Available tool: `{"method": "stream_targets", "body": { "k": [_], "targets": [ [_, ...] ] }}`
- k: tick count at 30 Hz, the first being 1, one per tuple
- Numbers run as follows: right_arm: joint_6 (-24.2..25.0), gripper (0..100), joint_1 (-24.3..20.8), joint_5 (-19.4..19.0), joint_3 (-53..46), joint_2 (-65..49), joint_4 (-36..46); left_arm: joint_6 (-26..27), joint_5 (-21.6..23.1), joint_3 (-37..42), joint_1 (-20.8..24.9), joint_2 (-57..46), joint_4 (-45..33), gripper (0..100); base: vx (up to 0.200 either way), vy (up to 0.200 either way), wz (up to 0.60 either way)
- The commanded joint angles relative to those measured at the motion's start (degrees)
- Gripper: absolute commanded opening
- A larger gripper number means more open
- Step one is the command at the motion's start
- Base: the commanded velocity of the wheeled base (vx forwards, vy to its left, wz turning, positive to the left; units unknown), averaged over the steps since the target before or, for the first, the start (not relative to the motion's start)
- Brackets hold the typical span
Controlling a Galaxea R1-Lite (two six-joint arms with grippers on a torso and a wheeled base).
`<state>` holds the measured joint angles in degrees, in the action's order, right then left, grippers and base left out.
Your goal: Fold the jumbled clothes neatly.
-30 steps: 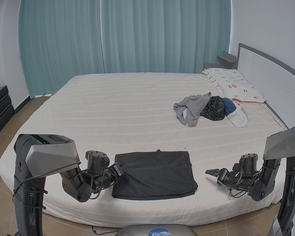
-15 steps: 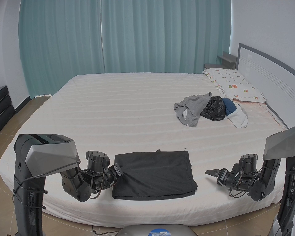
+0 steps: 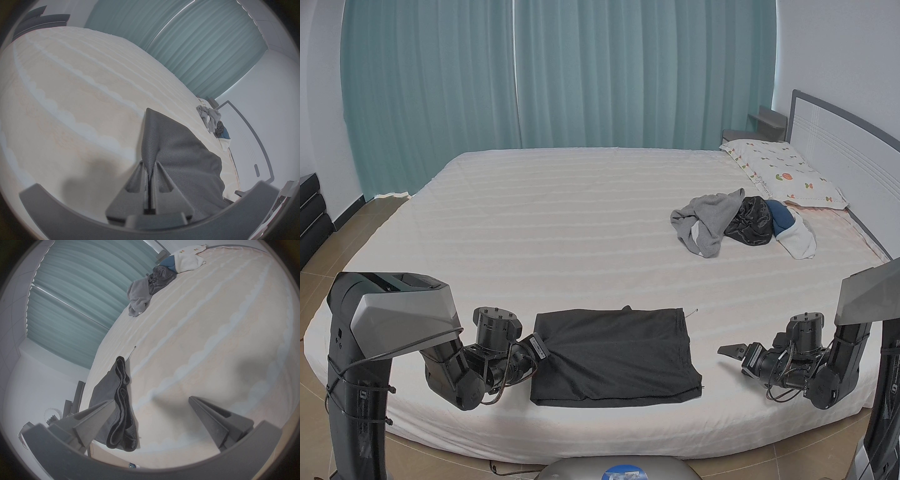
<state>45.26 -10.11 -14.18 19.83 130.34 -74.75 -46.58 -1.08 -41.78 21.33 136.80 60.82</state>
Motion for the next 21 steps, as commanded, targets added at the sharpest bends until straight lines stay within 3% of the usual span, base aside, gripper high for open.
{"method": "stream_targets", "body": {
  "k": [1,21],
  "targets": [
    [0.00,100,-0.09,-0.06,-0.06,0.00,-0.04,0.00,-0.06,0.03,-0.06,-0.13,0.00,0,0.000,0.200,0.00],
    [0.00,100,0.00,-0.06,-0.06,0.18,-0.13,0.26,-1.02,0.64,-0.68,-0.22,0.62,0,0.000,0.200,0.00]
  ]
}}
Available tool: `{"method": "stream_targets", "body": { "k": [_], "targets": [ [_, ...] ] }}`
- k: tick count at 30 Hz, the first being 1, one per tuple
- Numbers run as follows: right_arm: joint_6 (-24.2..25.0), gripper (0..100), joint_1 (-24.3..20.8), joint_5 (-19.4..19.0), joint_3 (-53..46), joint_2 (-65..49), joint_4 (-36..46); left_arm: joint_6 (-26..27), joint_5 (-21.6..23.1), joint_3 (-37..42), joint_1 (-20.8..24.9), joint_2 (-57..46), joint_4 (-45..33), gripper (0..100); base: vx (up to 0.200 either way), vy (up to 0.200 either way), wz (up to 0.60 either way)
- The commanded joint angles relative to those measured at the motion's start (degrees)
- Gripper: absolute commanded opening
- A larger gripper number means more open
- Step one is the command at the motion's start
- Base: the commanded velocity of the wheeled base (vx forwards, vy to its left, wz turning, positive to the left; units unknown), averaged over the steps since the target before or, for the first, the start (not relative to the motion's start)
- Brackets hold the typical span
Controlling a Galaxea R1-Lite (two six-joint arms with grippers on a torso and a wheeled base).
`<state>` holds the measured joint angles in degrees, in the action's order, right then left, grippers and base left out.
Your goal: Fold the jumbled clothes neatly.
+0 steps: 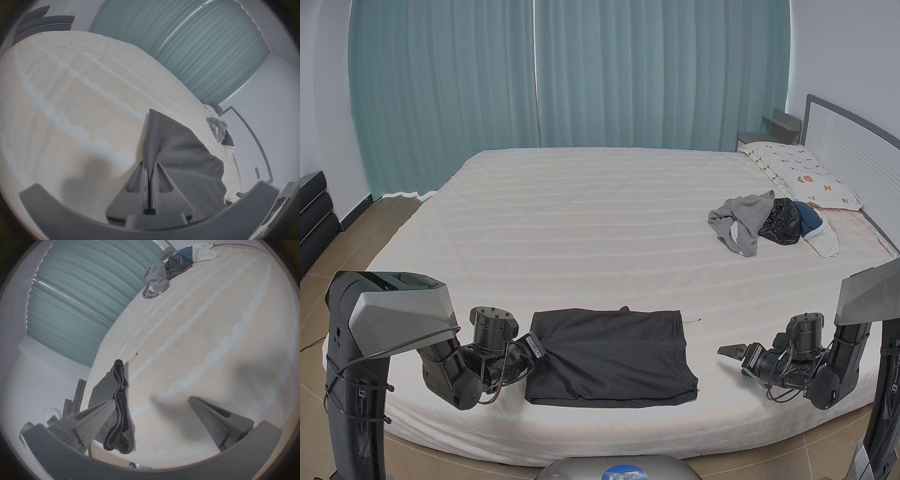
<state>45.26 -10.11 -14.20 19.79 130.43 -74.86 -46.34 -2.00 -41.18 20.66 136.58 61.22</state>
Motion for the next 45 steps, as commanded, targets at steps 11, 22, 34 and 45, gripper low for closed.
{"method": "stream_targets", "body": {
  "k": [11,22,34,45],
  "targets": [
    [0.00,100,0.00,0.05,0.08,-0.09,-0.02,0.02,-0.11,0.31,-0.01,-0.18,0.13,0,0.000,0.200,0.00],
    [0.00,100,0.00,0.05,-0.01,0.00,-0.02,0.19,-1.52,1.37,1.22,-0.27,0.04,0,0.000,0.109,0.00],
    [0.00,100,-0.09,0.05,-0.10,0.00,-0.02,0.02,-1.60,2.86,2.45,-0.27,0.30,0,0.000,0.000,0.00],
    [-0.09,100,-0.27,0.05,-0.80,0.62,-2.31,-0.16,-1.69,3.39,2.89,-0.44,0.30,0,0.000,0.000,0.00]
  ]
}}
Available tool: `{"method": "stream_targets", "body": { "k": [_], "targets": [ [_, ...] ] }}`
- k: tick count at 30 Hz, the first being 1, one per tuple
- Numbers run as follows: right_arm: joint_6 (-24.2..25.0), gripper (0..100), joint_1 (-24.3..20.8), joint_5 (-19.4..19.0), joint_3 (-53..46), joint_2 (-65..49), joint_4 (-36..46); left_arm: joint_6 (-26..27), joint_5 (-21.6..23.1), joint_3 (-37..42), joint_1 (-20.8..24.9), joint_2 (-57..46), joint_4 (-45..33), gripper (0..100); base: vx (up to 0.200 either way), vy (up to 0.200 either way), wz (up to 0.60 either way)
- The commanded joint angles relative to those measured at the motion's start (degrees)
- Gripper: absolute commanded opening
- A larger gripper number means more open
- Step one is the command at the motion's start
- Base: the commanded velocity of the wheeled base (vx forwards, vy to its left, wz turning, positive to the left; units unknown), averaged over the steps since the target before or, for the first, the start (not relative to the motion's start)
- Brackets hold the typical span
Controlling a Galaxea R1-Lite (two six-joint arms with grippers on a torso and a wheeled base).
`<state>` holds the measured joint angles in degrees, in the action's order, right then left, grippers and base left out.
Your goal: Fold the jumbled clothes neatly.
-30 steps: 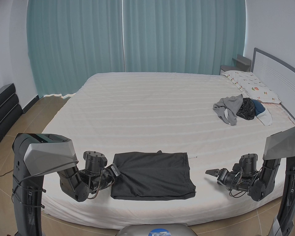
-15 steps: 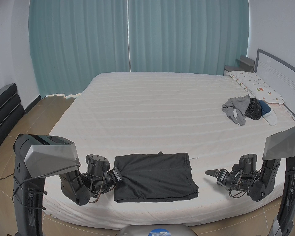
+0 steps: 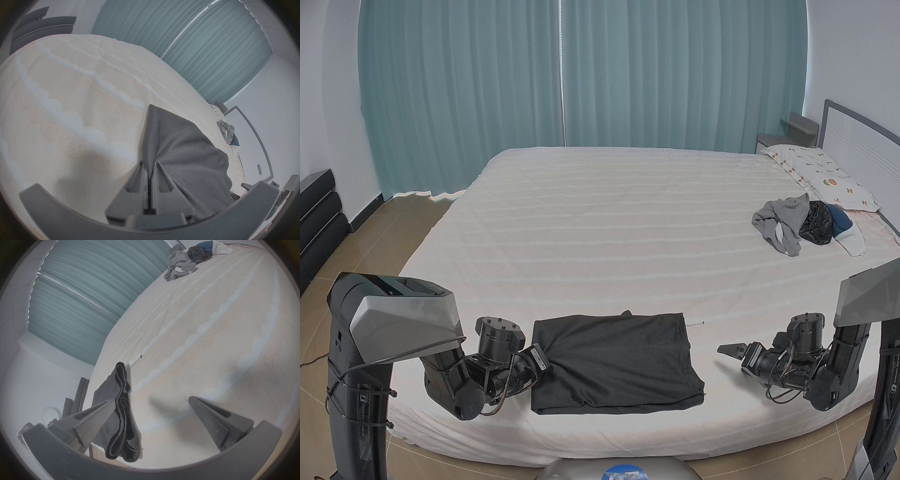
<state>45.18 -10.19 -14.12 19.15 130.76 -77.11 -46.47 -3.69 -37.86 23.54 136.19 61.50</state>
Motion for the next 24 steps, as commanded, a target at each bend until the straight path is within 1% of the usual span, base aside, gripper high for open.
{"method": "stream_targets", "body": {
  "k": [1,10,19,22,24],
  "targets": [
    [0.00,100,-0.27,-0.03,-0.17,0.29,-0.06,-0.02,0.00,0.07,0.01,-0.14,0.02,100,0.000,0.000,0.00],
    [0.00,100,-0.27,-0.03,-0.25,0.29,-0.06,-0.20,0.09,1.57,0.01,-1.98,0.11,100,0.000,0.000,0.00],
    [0.00,100,-0.53,-0.03,-0.43,-0.06,-0.15,-0.55,0.09,2.00,-0.25,-2.51,2.48,100,0.000,0.000,0.00],
    [0.00,100,-2.20,0.05,-0.87,-0.41,-0.33,-3.28,0.09,2.00,-0.42,-3.30,3.10,100,0.000,0.000,0.00],
    [0.00,100,-2.90,1.11,-1.13,-0.41,-0.85,-5.21,0.27,2.00,-0.69,-4.09,3.10,100,0.000,0.000,0.00]
  ]
}}
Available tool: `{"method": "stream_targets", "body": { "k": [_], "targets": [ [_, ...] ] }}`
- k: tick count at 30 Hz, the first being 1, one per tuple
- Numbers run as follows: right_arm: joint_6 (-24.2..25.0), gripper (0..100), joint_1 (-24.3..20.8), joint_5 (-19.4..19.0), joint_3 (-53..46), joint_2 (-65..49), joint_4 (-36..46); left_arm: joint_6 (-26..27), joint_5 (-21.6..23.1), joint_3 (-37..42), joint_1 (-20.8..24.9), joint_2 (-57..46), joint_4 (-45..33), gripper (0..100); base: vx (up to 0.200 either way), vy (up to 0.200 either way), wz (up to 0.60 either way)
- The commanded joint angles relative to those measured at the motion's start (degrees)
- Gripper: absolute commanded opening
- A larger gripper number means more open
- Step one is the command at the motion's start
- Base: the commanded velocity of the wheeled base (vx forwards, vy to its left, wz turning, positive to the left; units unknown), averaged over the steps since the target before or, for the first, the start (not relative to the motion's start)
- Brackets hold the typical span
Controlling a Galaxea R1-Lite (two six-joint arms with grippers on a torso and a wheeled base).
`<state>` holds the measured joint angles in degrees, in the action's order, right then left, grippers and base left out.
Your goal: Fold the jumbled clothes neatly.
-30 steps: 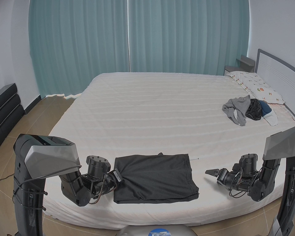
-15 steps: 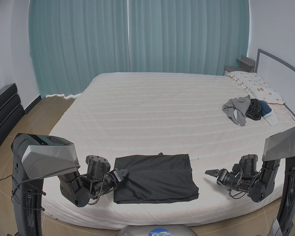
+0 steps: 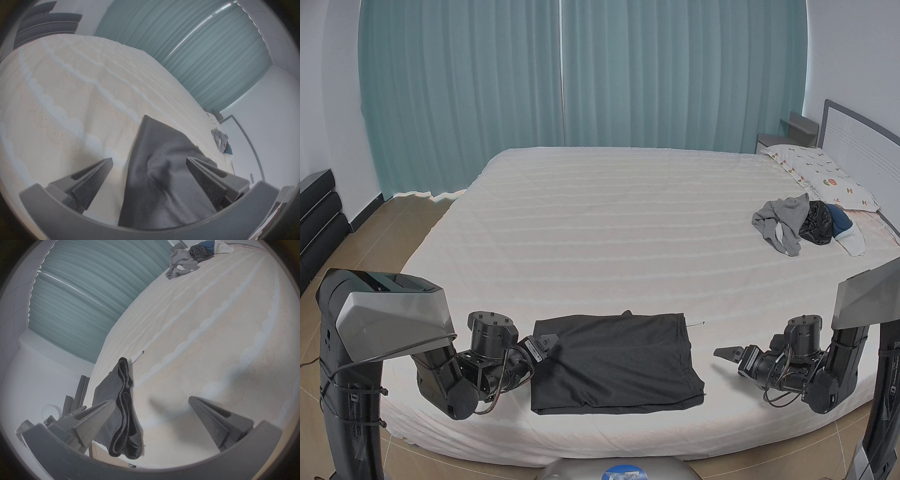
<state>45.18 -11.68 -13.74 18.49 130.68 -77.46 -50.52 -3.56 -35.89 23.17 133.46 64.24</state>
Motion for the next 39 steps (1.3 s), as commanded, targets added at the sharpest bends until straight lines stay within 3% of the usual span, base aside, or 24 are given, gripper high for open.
{"method": "stream_targets", "body": {
  "k": [1,8,14,18,21,24,27,32,39],
  "targets": [
    [-0.09,100,-1.68,1.79,-0.39,0.01,-1.12,-1.78,0.13,0.21,-0.32,-1.80,0.36,100,0.000,0.000,0.00],
    [-0.44,100,-4.41,5.48,0.05,-1.57,-2.61,-2.22,-1.71,3.72,-0.59,-5.23,3.70,100,0.000,0.000,0.00],
    [-2.11,100,-5.90,9.70,-1.53,-9.48,-1.82,-2.57,-3.30,11.10,-1.47,-13.32,7.83,100,0.000,0.000,0.00],
    [-2.82,100,-5.99,10.22,-5.40,-15.37,-1.82,-2.13,-3.38,13.39,-1.73,-19.03,8.35,100,0.000,0.000,0.00],
    [-5.19,100,-5.64,11.37,-10.67,-24.86,-1.82,-0.28,-3.56,15.85,-1.73,-28.87,7.21,100,0.000,0.000,0.00],
    [-7.65,100,-5.46,12.86,-12.69,-29.26,-1.82,1.21,-3.82,17.08,-1.73,-32.30,7.12,100,0.000,0.000,0.00],
    [-14.50,100,-5.28,15.41,-16.38,-38.75,-1.82,3.67,-5.23,20.16,-1.73,-40.74,6.95,100,0.000,0.000,0.00],
    [-19.87,100,-5.37,16.20,-18.49,-49.65,0.29,6.57,-5.76,23.06,-1.82,-52.95,1.94,100,0.000,0.000,0.00],
    [-28.65,100,-5.11,16.46,-17.97,-71.88,18.31,13.34,-8.39,22.44,-2.08,-75.81,-15.20,100,0.000,0.000,0.00]
  ]
}}
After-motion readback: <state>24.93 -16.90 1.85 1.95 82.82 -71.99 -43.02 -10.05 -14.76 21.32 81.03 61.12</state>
